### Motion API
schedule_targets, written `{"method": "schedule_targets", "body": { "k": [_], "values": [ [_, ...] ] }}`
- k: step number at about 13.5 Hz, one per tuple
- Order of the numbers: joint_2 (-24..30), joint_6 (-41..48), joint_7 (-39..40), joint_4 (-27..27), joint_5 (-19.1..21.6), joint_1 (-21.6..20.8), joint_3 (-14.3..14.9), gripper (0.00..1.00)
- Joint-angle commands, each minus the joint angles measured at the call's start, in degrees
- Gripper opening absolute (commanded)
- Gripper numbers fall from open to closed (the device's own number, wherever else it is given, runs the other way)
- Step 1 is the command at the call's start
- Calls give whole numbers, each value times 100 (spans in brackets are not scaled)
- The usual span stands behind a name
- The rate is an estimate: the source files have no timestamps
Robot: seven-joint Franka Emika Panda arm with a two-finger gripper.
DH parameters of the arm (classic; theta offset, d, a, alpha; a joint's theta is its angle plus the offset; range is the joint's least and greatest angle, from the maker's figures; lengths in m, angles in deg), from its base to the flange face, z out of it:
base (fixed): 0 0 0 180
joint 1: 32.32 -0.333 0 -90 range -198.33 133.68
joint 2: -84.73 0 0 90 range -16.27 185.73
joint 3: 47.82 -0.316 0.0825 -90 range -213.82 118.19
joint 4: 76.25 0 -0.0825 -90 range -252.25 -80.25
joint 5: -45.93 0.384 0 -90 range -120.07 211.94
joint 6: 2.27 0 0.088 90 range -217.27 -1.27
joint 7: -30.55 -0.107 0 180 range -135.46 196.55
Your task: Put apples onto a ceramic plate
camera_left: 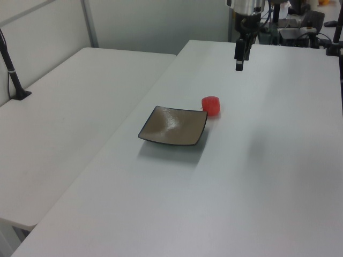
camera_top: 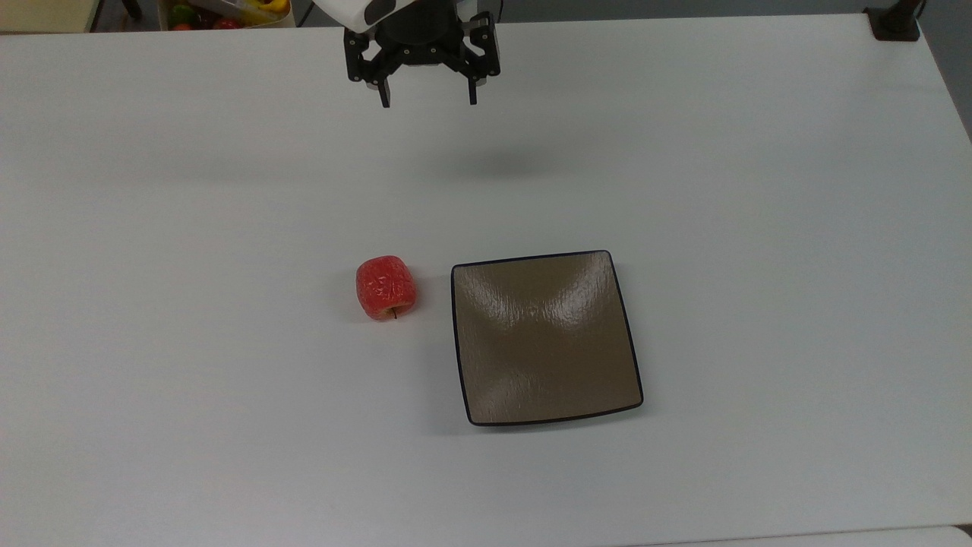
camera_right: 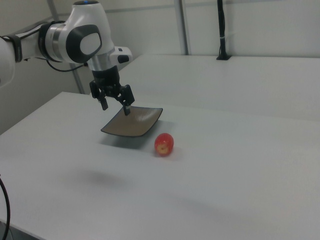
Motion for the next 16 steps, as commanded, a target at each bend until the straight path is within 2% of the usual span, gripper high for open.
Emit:
{"method": "schedule_targets", "body": {
  "k": [1, 9, 12, 16],
  "values": [
    [113, 488, 288, -89, -236, -87, 93, 100],
    [70, 316, 342, -89, -237, -69, 102, 100],
    [-27, -245, 570, -107, -246, 53, 102, 100],
    [-527, -913, 694, -89, -290, 106, 102, 100]
  ]
}}
